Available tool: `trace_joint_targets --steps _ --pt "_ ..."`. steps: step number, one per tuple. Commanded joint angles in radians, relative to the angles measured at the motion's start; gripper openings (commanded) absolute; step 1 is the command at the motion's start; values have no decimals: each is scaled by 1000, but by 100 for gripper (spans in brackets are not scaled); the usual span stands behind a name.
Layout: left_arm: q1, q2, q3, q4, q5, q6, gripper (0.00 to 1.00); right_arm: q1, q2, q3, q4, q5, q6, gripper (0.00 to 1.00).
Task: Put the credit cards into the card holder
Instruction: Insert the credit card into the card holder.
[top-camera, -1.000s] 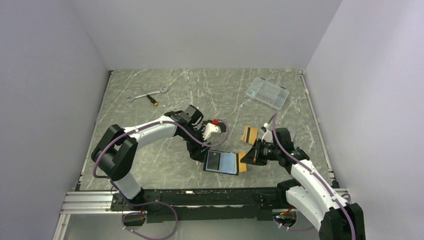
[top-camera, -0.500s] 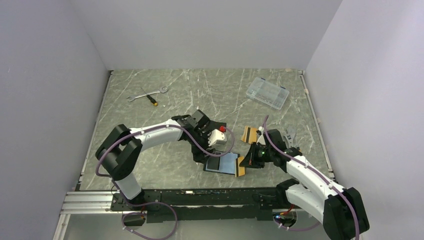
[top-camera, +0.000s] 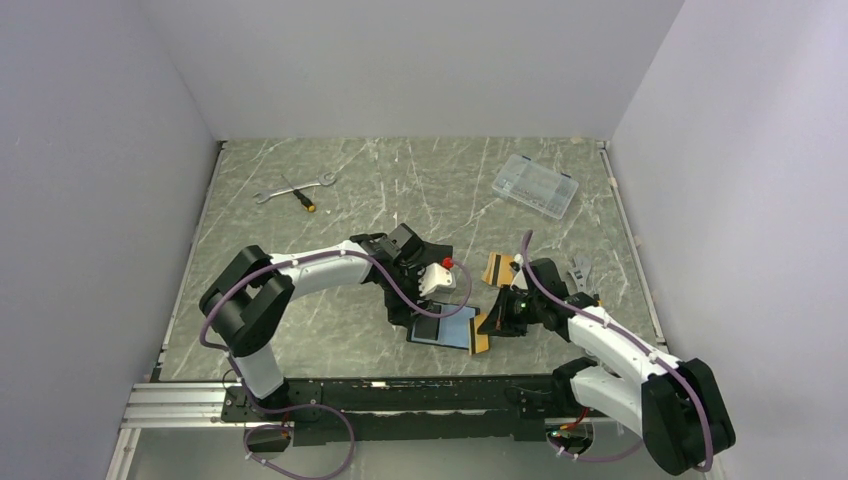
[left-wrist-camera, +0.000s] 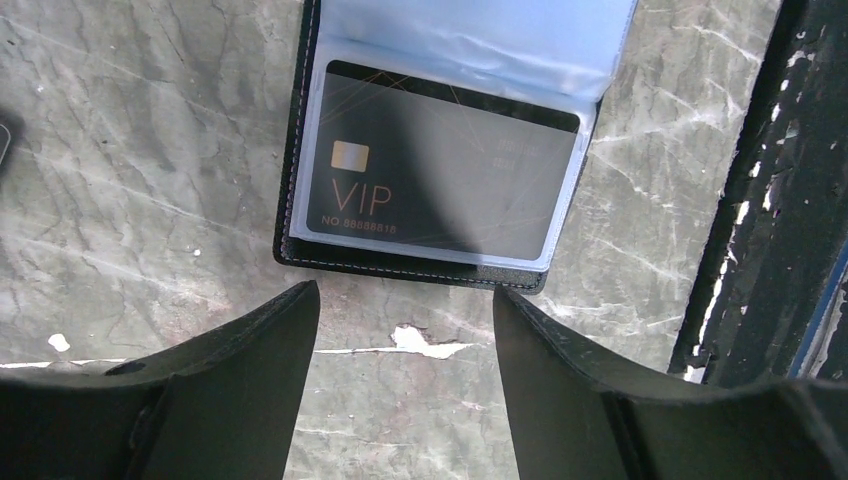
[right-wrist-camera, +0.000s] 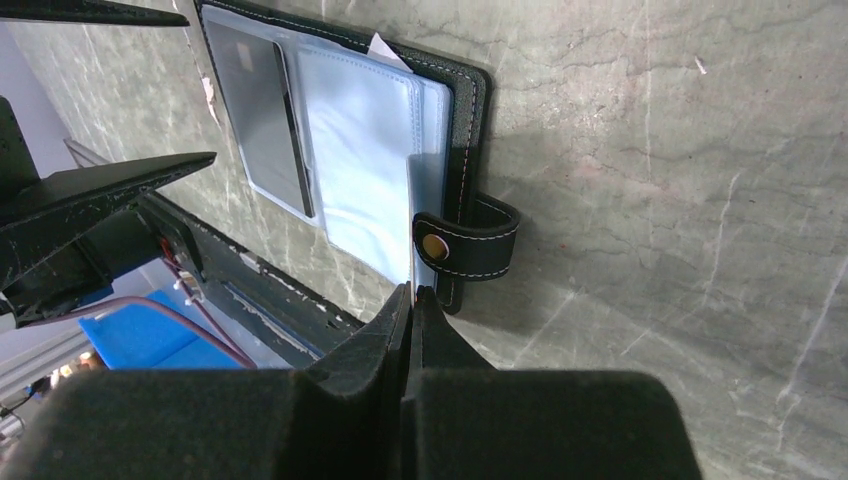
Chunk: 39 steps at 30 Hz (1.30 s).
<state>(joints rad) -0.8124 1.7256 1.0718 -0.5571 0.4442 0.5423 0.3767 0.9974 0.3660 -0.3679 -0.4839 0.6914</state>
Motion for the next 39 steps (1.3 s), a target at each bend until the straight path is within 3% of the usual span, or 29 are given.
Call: trace_joint_targets --steps 1,27,39 --pt "-8 1 10 21 -15 29 69 6 12 -5 49 -11 7 0" --pt "-15 34 34 -4 -35 51 62 30 70 -25 99 9 42 0" --pt "-18 21 114 -86 2 71 59 128 169 10 182 30 95 0"
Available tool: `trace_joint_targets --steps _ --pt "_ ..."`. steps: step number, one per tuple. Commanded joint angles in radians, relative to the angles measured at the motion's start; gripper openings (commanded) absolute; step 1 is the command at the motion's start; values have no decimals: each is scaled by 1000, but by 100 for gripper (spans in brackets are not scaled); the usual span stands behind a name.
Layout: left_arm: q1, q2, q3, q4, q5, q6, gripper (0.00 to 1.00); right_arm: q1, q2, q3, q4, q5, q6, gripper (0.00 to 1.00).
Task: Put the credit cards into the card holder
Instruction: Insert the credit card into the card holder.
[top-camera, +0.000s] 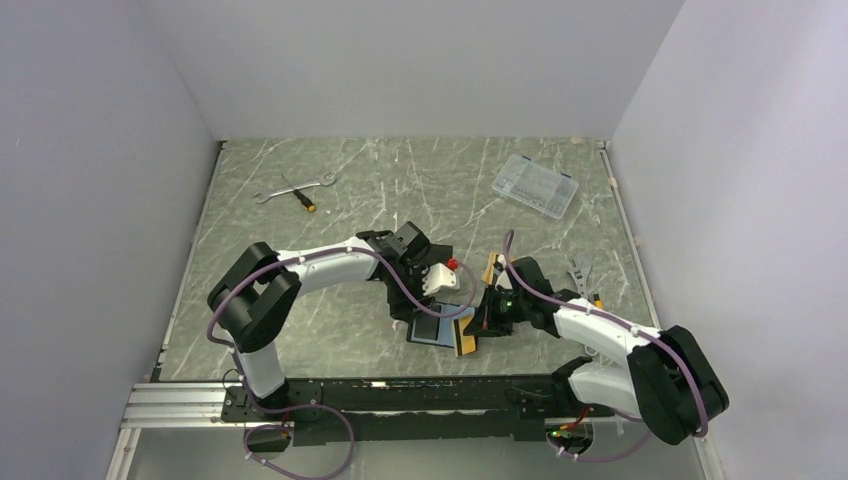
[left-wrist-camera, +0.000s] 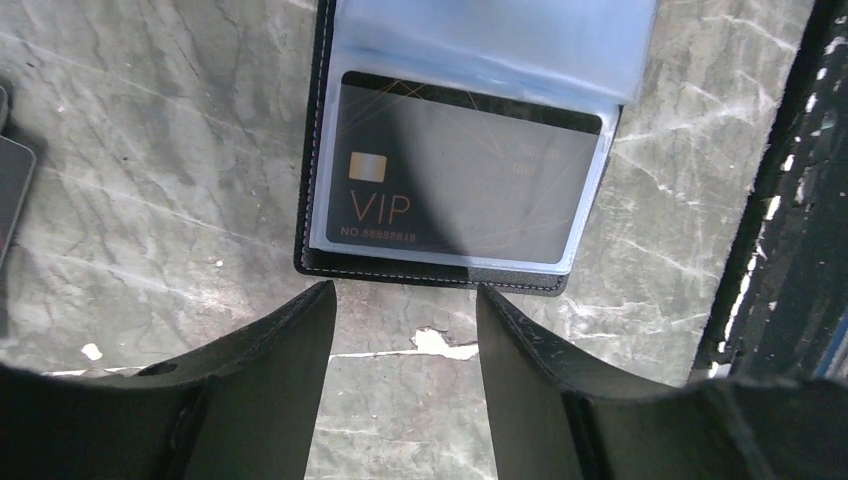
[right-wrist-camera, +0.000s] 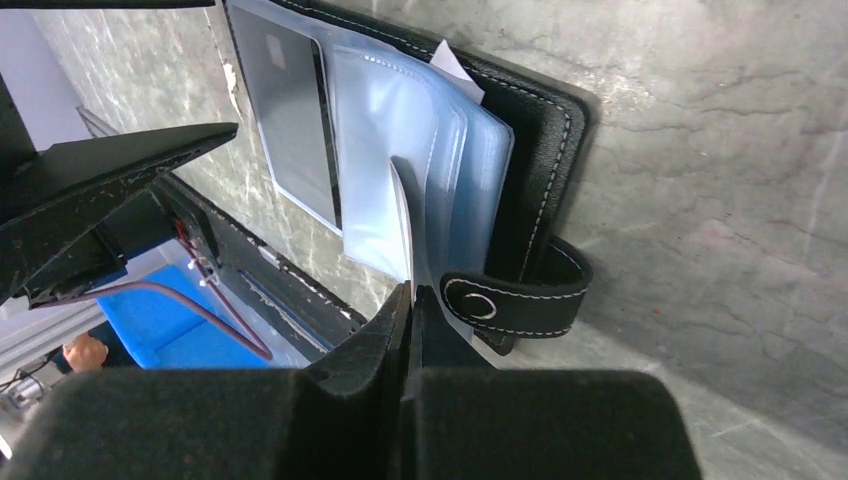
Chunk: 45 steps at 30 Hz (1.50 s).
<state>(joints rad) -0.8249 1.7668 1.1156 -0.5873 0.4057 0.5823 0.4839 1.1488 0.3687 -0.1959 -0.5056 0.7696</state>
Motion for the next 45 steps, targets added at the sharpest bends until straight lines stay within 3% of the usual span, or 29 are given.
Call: trace_joint_targets --steps 1,8,14,25,45 --pt "-5 -24 88 -66 48 29 59 21 15 6 9 51 18 0" --pt "-9 32 219 1 126 -82 56 20 -72 3 -22 51 24 0" --pt "-46 110 236 110 94 -140 57 4 -153 4 -93 68 23 0" --pt "-97 175 225 114 19 -106 56 -35 -236 -41 -185 92 3 0" --pt "-101 113 132 113 -44 -48 54 -37 -296 -33 -274 109 -8 0"
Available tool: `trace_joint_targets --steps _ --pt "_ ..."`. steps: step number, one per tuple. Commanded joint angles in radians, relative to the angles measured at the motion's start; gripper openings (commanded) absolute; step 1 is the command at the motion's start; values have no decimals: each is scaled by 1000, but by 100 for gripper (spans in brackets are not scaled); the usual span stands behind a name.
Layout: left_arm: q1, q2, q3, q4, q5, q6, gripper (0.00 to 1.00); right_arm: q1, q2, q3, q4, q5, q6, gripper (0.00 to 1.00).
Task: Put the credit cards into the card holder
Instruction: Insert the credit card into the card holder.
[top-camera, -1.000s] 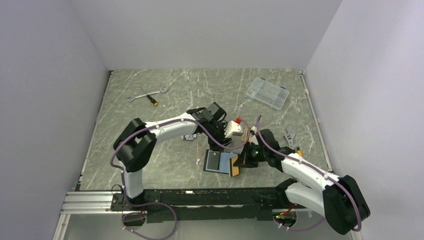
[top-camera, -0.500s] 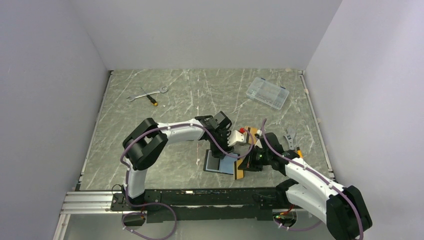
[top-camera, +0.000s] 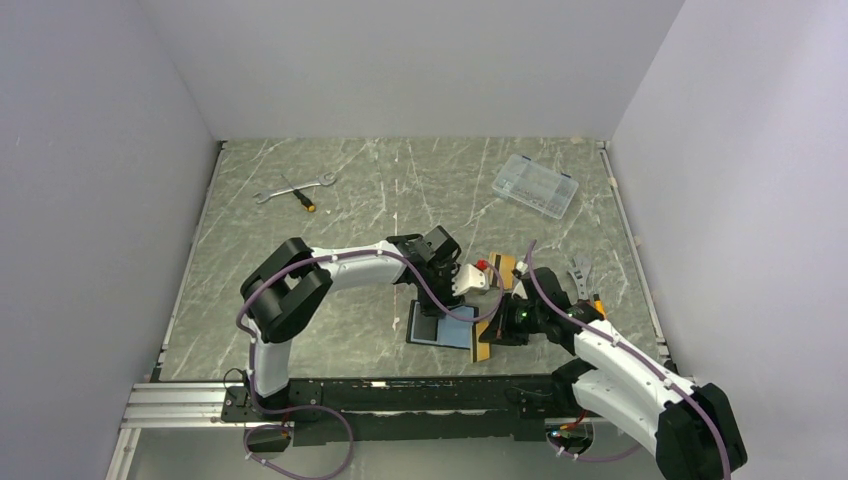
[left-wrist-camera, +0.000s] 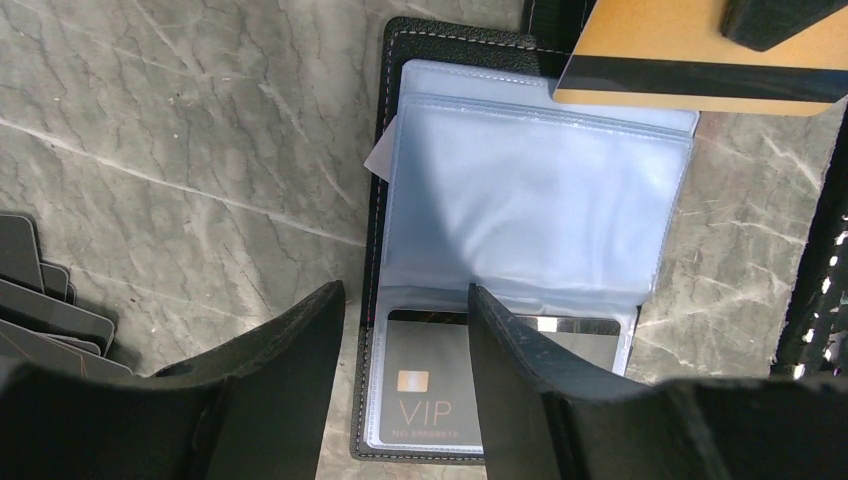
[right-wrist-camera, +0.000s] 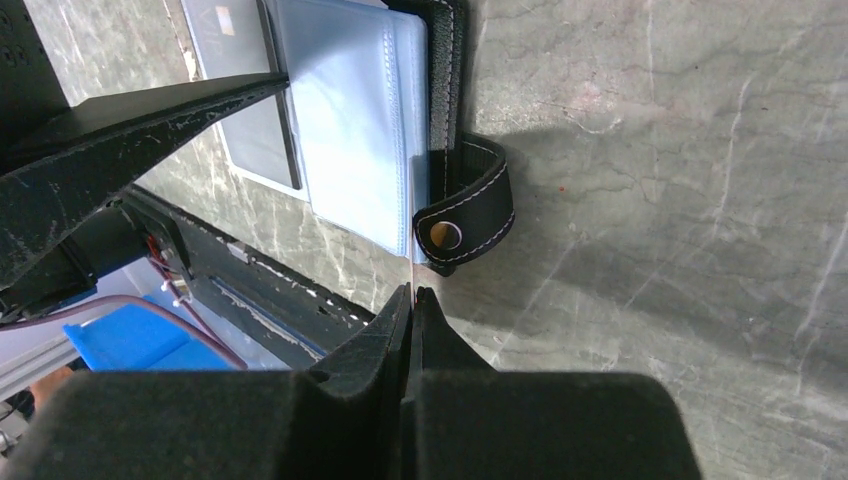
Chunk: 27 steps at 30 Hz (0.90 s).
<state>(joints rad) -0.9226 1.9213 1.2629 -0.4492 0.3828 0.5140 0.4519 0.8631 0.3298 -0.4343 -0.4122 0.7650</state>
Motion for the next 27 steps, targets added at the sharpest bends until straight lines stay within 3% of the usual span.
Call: trace_joint_targets --steps 1,27 --pt "-2 -43 -17 -23 -19 19 54 -4 -7 5 -30 14 -2 0" --pt "-2 -45 3 -41 9 21 55 -2 122 4 117 -55 -7 0"
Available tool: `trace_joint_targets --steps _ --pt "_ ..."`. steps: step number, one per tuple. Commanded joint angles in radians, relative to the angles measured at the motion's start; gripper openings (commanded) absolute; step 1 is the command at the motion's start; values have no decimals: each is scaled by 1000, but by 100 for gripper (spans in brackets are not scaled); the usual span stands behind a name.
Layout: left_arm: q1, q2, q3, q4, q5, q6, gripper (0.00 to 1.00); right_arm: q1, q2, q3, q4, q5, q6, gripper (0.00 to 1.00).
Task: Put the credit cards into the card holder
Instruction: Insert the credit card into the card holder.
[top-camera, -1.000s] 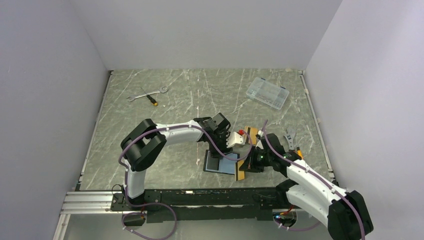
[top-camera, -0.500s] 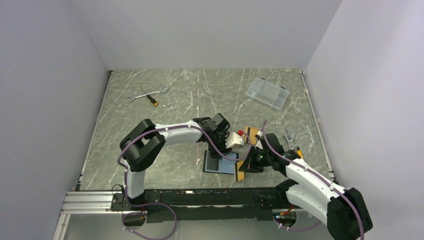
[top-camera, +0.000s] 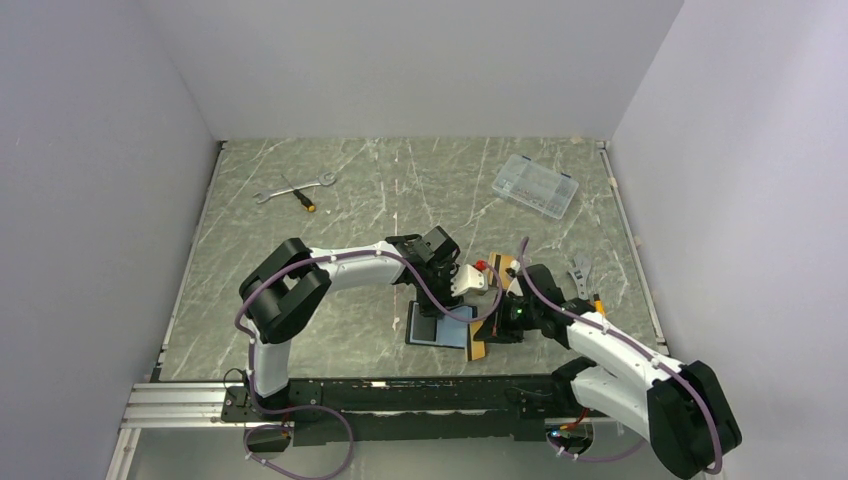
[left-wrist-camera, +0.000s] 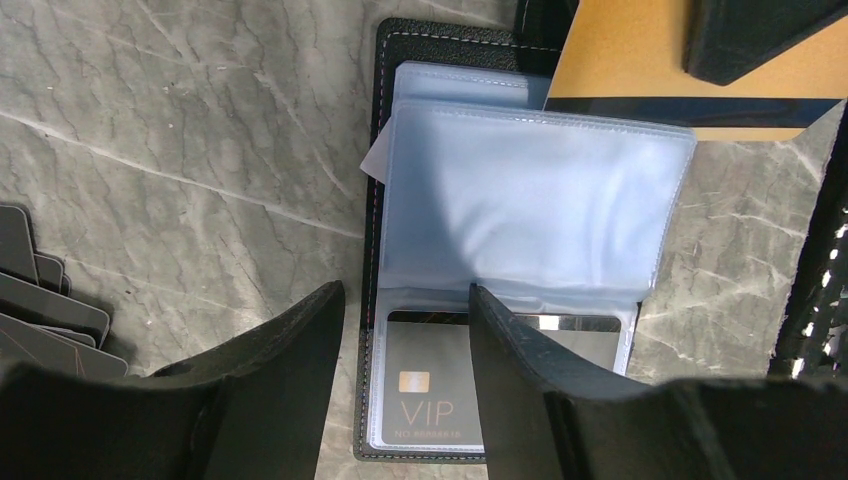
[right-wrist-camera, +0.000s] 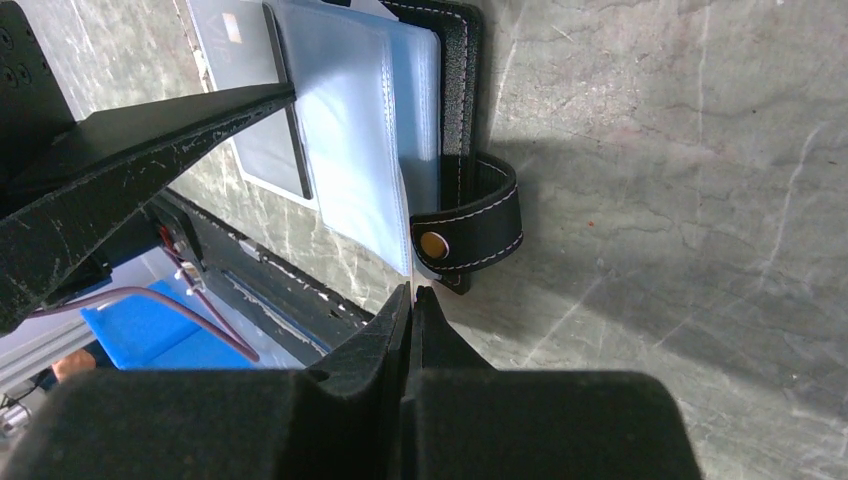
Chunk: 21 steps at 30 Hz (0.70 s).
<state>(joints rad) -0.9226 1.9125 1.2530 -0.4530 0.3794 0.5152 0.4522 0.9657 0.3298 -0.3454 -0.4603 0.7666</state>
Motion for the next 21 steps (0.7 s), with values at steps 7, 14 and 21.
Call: trace_joint_targets --steps 7,14,21 --pt "19 -74 87 -139 64 26 63 -3 5 34 42 -29 -8 0" --pt "110 -133 150 -278 156 63 66 6 -42 69 47 -62 15 0" --pt "195 -201 51 -295 176 120 66 73 -4 89 146 -70 76 0"
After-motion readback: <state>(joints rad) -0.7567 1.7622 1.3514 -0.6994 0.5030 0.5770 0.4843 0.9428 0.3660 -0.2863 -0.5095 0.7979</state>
